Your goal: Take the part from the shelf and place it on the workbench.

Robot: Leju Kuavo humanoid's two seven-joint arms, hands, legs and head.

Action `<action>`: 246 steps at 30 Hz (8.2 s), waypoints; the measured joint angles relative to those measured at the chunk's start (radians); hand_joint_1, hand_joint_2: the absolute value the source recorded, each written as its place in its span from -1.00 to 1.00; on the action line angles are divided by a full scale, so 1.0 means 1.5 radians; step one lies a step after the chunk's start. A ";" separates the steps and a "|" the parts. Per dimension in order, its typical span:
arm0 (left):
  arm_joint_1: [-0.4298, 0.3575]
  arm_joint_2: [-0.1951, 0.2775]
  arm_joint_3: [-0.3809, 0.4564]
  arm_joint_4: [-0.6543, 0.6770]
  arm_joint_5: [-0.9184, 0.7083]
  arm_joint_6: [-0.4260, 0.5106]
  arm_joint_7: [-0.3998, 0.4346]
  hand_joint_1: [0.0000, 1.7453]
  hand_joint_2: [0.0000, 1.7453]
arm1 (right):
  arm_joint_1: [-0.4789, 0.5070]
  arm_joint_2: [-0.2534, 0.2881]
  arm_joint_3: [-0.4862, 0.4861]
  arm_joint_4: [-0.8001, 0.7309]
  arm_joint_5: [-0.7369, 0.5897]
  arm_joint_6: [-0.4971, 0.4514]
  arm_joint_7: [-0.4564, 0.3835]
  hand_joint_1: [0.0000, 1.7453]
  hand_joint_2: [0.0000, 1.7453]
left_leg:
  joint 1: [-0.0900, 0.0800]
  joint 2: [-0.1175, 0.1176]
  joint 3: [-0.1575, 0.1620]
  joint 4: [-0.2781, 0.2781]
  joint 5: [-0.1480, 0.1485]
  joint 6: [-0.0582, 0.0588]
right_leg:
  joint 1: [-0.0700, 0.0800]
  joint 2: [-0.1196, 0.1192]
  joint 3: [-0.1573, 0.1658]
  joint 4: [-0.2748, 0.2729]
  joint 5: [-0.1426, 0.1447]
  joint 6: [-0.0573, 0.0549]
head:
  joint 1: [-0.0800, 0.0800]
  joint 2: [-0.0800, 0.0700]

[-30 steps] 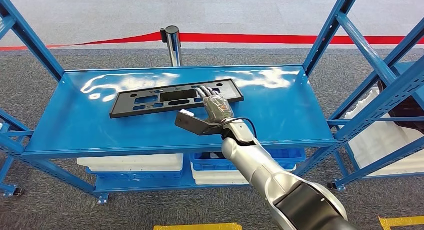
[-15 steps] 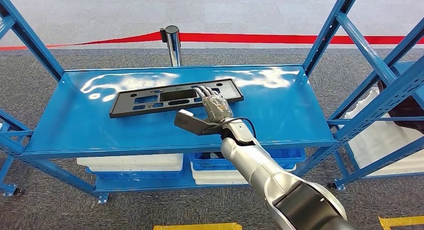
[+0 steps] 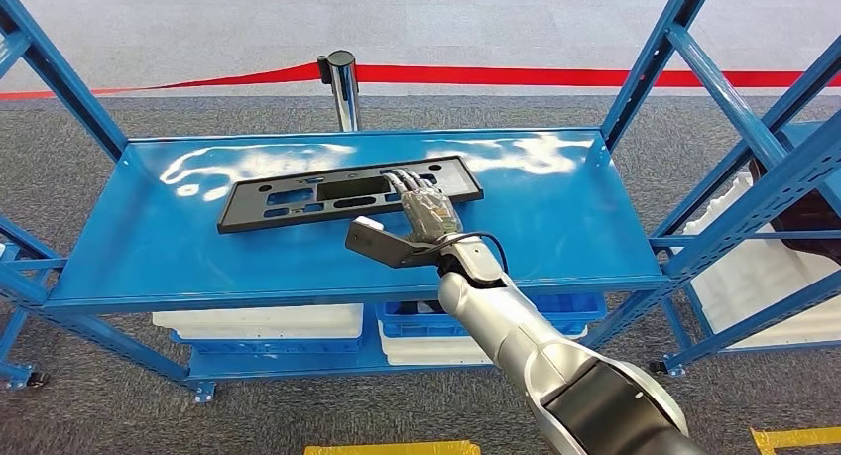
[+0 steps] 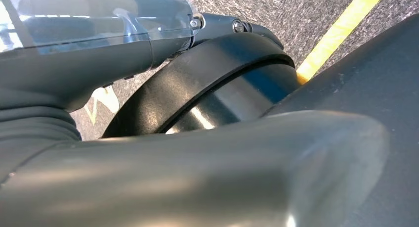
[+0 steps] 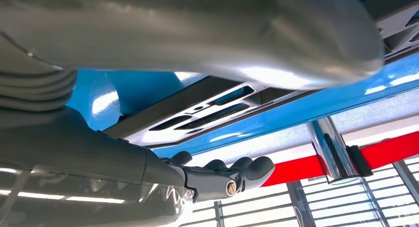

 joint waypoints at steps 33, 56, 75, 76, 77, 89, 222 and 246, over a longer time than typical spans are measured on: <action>0.000 -0.003 0.015 -0.001 -0.010 0.000 -0.002 -1.00 -1.00 | 0.003 -0.001 0.001 -0.006 -0.005 -0.003 -0.002 -1.00 -1.00 | -0.001 0.000 -0.082 0.181 -0.073 -0.011 | 0.008 0.000 0.001 0.009 -0.009 -0.047 | -0.012 0.000; 0.003 -0.007 0.016 0.000 -0.021 0.007 0.006 -1.00 -1.00 | 0.004 -0.004 0.001 -0.008 -0.006 -0.013 -0.003 -1.00 -1.00 | -0.018 -0.004 0.010 0.005 -0.016 0.025 | 0.036 0.000 -0.031 0.020 0.010 -0.043 | 0.012 0.000; 0.005 -0.007 0.032 0.000 -0.024 0.004 0.001 -1.00 -1.00 | 0.008 -0.004 0.000 -0.008 -0.021 -0.010 0.005 -1.00 1.00 | -0.019 -0.003 0.015 -0.004 -0.013 0.021 | 0.035 0.002 -0.030 0.021 0.008 -0.045 | -0.002 0.000; 0.005 -0.007 0.032 0.000 -0.024 0.004 0.001 -1.00 -1.00 | 0.008 -0.004 0.000 -0.008 -0.023 -0.008 0.005 -1.00 1.00 | -0.019 -0.003 0.015 -0.004 -0.013 0.021 | 0.035 0.002 -0.030 0.021 0.008 -0.045 | -0.002 0.000; 0.005 -0.007 0.033 0.000 -0.024 0.004 0.000 -1.00 -1.00 | 0.008 -0.004 0.000 -0.008 -0.024 -0.005 0.004 -1.00 1.00 | -0.020 -0.003 0.015 -0.004 -0.013 0.021 | 0.035 0.002 -0.030 0.021 0.008 -0.045 | -0.002 0.000; 0.005 -0.007 0.035 0.000 -0.024 0.000 -0.002 -1.00 -1.00 | 0.009 -0.004 -0.001 -0.008 -0.030 0.006 -0.001 -1.00 1.00 | -0.020 -0.003 0.015 -0.004 -0.014 0.021 | 0.034 0.002 -0.030 0.020 0.008 -0.045 | -0.002 0.000; 0.014 -0.007 0.210 -0.003 0.034 0.121 -0.197 -1.00 1.00 | 0.181 -0.355 -0.115 -0.982 -0.729 0.341 -0.082 1.00 1.00 | -0.021 -0.003 0.016 -0.004 -0.014 0.022 | 0.032 0.001 -0.029 0.020 0.007 -0.045 | -0.004 0.000; 0.017 -0.007 0.218 -0.003 0.032 0.123 -0.205 -1.00 1.00 | 0.209 -0.360 -0.118 -0.992 -0.707 0.319 -0.094 1.00 1.00 | -0.021 -0.003 0.016 -0.004 -0.014 0.022 | 0.032 0.001 -0.029 0.020 0.007 -0.045 | -0.004 0.000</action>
